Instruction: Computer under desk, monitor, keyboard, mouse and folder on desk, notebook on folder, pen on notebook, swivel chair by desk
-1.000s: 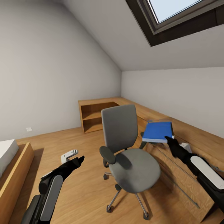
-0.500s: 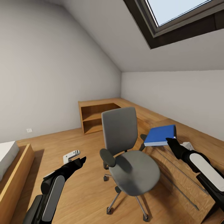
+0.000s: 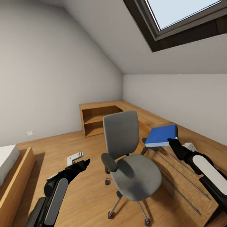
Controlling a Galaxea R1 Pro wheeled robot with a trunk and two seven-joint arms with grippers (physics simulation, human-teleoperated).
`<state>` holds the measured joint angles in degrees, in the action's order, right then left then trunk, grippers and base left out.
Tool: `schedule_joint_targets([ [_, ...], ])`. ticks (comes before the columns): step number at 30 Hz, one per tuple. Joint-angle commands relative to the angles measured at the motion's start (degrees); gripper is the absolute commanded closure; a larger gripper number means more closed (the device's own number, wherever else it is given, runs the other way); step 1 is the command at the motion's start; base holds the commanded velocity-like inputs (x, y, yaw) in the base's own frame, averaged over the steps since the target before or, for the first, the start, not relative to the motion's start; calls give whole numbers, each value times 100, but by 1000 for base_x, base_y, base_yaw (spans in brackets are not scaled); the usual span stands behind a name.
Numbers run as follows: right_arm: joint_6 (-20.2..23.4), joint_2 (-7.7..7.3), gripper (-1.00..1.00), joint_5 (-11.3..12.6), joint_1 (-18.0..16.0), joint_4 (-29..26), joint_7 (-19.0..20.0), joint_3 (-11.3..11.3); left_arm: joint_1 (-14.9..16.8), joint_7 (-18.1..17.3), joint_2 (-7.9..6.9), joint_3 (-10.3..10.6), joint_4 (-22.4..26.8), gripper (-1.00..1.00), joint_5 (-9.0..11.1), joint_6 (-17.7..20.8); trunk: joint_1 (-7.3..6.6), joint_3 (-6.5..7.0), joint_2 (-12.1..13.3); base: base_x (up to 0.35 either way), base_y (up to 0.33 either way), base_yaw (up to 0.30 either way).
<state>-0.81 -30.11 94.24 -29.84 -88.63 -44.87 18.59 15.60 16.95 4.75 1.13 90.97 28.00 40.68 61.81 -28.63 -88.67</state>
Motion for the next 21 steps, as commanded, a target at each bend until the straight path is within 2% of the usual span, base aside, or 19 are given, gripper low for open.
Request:
schedule_joint_targets([
  [1, -8, -6, 100, 25, -6, -5, -36, 7, 4, 54, 0, 28, 4, -100, 50, 19, -23, 12, 38, 0, 0, -26],
  [2, -8, -8, 100, 25, -5, -5, -41, 6, 4, 54, 0, 37, 3, -100, 51, 19, -45, 30, 78, 0, 0, -56],
  [3, -8, -5, 100, 39, -4, 17, -54, 11, 4, 85, 6, 302, -152, -100, 58, 13, -67, 48, 118, 0, 0, -257],
  [6, -8, -4, 100, 41, 6, 26, -52, 12, 4, 205, 8, 482, -210, -100, 60, 11, -133, 102, 238, 0, 0, -272],
  [8, -14, -3, 100, 42, 26, 34, -50, 13, 4, 526, 8, 846, -273, -100, 65, 9, -176, 137, 319, 0, 0, -289],
  [9, -13, -3, 100, 42, 27, 37, -49, 13, 4, 601, 8, 920, -279, -100, 65, 6, -198, 155, 359, 0, 0, -293],
  [16, -16, -3, 100, 33, 31, 47, -49, 13, 4, 735, 8, 1130, -296, -100, 66, 7, -352, 280, 639, 0, 0, -290],
  [21, -18, 1, 100, 33, 31, 55, -49, 13, 4, 748, 8, 1250, -299, -100, 67, 6, -462, 368, 840, 0, 0, -65],
])
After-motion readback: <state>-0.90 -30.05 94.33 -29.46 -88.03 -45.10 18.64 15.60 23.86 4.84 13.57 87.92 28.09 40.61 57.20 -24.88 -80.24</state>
